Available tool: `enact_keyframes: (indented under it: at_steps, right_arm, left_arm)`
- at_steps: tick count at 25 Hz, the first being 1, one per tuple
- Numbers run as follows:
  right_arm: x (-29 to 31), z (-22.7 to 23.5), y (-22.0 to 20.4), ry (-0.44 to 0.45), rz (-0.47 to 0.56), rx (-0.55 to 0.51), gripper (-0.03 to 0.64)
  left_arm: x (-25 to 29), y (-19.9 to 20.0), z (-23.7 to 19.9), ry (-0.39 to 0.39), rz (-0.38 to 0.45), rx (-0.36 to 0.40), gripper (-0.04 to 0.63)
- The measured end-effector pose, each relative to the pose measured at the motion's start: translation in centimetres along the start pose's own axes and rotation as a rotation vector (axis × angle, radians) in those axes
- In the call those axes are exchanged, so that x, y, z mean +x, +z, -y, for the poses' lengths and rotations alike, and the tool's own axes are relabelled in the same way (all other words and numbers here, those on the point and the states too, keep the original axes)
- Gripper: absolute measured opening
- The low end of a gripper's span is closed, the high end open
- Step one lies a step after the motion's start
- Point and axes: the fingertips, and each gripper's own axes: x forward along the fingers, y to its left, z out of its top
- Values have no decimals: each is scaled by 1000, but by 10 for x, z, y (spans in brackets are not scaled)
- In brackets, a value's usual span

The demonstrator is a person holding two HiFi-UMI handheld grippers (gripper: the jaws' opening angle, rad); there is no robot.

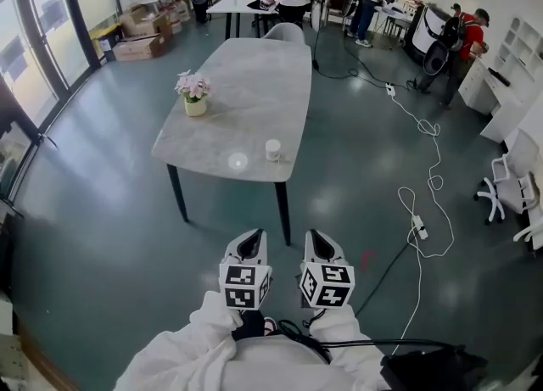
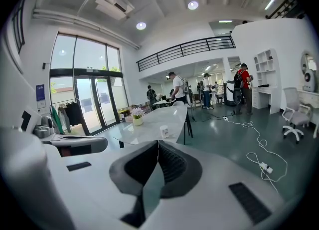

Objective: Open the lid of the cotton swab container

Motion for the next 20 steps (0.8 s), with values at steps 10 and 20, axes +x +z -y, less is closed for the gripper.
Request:
enact_keyframes:
  at_steps: [10,20]
  right_arm:
    - [18,11,3,3,-16,24,61]
    - [76,23,43,4,11,-8,61]
  left_arm:
    - [23,10,4,-11,-11,32,2]
    - [81,48,-23,-9,38,36,2]
